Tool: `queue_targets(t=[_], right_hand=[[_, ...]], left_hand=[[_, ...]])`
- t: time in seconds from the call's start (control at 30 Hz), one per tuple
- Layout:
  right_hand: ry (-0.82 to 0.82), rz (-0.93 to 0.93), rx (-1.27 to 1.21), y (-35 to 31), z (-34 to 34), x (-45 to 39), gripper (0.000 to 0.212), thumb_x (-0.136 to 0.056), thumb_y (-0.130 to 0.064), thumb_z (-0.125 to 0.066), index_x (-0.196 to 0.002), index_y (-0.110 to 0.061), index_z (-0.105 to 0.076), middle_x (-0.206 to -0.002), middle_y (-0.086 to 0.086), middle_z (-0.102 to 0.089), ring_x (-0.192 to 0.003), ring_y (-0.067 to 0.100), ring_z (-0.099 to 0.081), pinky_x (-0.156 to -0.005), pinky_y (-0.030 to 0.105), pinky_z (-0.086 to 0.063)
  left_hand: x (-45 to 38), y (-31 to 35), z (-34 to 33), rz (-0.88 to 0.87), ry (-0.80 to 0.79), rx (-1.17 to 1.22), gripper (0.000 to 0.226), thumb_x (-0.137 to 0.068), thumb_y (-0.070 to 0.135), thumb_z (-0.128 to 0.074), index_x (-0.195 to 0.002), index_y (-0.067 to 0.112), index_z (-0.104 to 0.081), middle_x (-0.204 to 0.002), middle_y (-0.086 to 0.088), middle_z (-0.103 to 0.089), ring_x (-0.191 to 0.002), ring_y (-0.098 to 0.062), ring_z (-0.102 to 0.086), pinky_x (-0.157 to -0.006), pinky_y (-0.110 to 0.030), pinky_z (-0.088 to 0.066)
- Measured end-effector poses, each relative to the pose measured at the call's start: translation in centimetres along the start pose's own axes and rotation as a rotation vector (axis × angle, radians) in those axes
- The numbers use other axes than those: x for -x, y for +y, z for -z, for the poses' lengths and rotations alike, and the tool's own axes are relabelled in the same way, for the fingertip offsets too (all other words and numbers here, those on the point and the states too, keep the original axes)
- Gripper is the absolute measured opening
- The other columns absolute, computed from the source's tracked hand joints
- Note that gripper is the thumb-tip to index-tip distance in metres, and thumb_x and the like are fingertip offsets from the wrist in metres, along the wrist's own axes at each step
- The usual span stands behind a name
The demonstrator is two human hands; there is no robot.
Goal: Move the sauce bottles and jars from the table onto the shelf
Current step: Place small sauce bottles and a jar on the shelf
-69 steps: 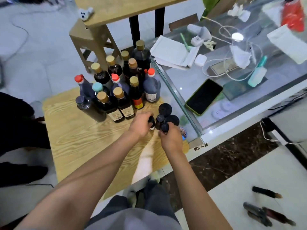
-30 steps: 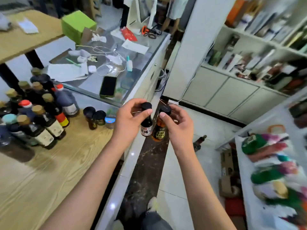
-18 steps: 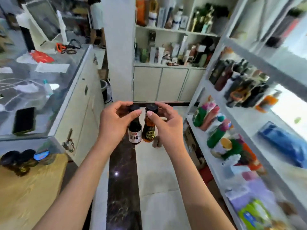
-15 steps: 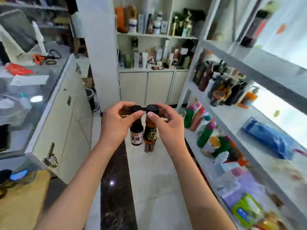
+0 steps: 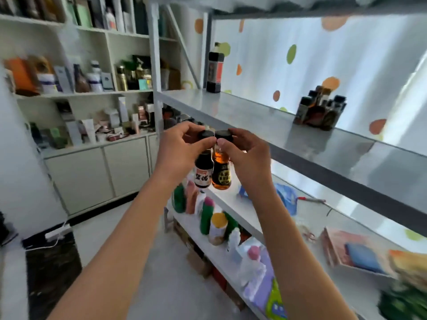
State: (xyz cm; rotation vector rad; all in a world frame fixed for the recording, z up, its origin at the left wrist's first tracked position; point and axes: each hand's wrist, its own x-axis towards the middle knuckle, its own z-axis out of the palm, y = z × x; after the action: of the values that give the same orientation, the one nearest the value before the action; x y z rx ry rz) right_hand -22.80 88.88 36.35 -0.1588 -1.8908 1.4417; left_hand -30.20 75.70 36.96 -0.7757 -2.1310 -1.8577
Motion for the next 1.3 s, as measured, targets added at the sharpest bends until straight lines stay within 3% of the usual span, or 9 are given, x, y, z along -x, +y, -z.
queue_targets(t=[0.1,0.3,0.37,0.5,0.83,0.97,1.1,1.2,1.3], right_hand=[[0.044,0.021,0.058,0.3,3.3,-3.7,0.025,-0.082,-0.023,-0.078,-0.105,-0.023,-0.070,-0.095,-0.004,-0.076,-0.090,0.010,-0.072,-0.086,0.038,-0.059],[0.178,0.085,0.159,0.8,8.1,-9.9,0.021,-0.082,-0.018,-0.078,-0.098,-0.028,-0.069,-0.091,-0.008,-0.076,-0.089,0.008,-0.072,-0.084,0.027,-0.057],[0.237,0.083,0.215,1.5,9.1,-11.7,0.023,-0.083,-0.019,-0.078,-0.105,-0.022,-0.070,-0.089,-0.010,-0.074,-0.087,0.004,-0.071,-0.080,0.022,-0.057],[0.369,0.037,0.306,2.7,11.4,-15.3,0.033,-0.084,-0.018,-0.077,-0.115,-0.009,-0.070,-0.088,-0.006,-0.075,-0.083,0.004,-0.072,-0.079,0.033,-0.059],[0.602,-0.070,0.522,7.1,15.9,-20.4,0.017,-0.084,-0.019,-0.075,-0.088,-0.034,-0.068,-0.087,-0.006,-0.076,-0.082,0.012,-0.073,-0.079,0.049,-0.059],[0.685,-0.081,0.588,8.5,16.1,-21.0,0.020,-0.086,-0.023,-0.074,-0.106,-0.023,-0.070,-0.091,-0.008,-0.075,-0.085,0.008,-0.072,-0.081,0.045,-0.060],[0.680,-0.105,0.663,9.2,15.9,-20.5,0.039,-0.087,-0.029,-0.073,-0.124,-0.024,-0.063,-0.095,-0.007,-0.074,-0.089,0.006,-0.070,-0.084,0.030,-0.057],[0.584,-0.140,0.712,10.0,16.3,-19.8,0.049,-0.083,-0.021,-0.076,-0.128,-0.028,-0.060,-0.096,-0.011,-0.071,-0.090,0.000,-0.067,-0.079,0.017,-0.051],[0.411,-0.258,0.794,10.9,16.9,-18.7,0.049,-0.076,-0.014,-0.080,-0.121,-0.022,-0.063,-0.099,-0.010,-0.070,-0.092,0.004,-0.066,-0.078,0.021,-0.051]], left_hand=[[-3.2,0.8,-4.1,-0.007,-0.067,0.055,0.025,-0.075,0.030,-0.082,-0.093,0.027,-0.066,-0.089,0.006,-0.071,-0.085,-0.011,-0.069,-0.076,-0.032,-0.057],[-10.0,1.3,-11.2,-0.085,-0.200,0.131,0.028,-0.076,0.029,-0.081,-0.099,0.019,-0.068,-0.087,0.005,-0.073,-0.081,-0.009,-0.070,-0.075,-0.026,-0.057],[-12.6,1.1,-13.5,-0.109,-0.266,0.164,0.026,-0.075,0.026,-0.082,-0.095,0.018,-0.068,-0.084,0.003,-0.073,-0.078,-0.010,-0.071,-0.075,-0.028,-0.058],[-17.4,0.6,-18.5,-0.158,-0.405,0.211,0.026,-0.072,0.029,-0.083,-0.091,0.021,-0.068,-0.086,-0.001,-0.073,-0.082,-0.018,-0.072,-0.082,-0.044,-0.058],[-22.2,-0.4,-28.8,-0.258,-0.550,0.276,0.025,-0.076,0.022,-0.081,-0.097,0.018,-0.067,-0.086,0.008,-0.070,-0.079,-0.003,-0.066,-0.074,-0.016,-0.051],[-22.9,-2.4,-31.3,-0.292,-0.587,0.291,0.034,-0.080,0.024,-0.079,-0.110,0.015,-0.066,-0.095,0.005,-0.072,-0.086,-0.005,-0.068,-0.080,-0.019,-0.054],[-22.5,-4.4,-32.0,-0.379,-0.687,0.205,0.062,-0.079,0.015,-0.078,-0.135,0.019,-0.051,-0.110,0.002,-0.069,-0.096,-0.008,-0.067,-0.088,-0.023,-0.053],[-22.3,-5.9,-31.7,-0.387,-0.696,0.150,0.059,-0.078,0.018,-0.080,-0.130,0.017,-0.051,-0.110,0.002,-0.068,-0.094,-0.009,-0.062,-0.086,-0.027,-0.052],[-21.8,-6.8,-31.6,-0.452,-0.715,-0.025,0.048,-0.081,0.029,-0.077,-0.118,0.019,-0.048,-0.111,0.002,-0.063,-0.086,-0.011,-0.058,-0.074,-0.027,-0.047]])
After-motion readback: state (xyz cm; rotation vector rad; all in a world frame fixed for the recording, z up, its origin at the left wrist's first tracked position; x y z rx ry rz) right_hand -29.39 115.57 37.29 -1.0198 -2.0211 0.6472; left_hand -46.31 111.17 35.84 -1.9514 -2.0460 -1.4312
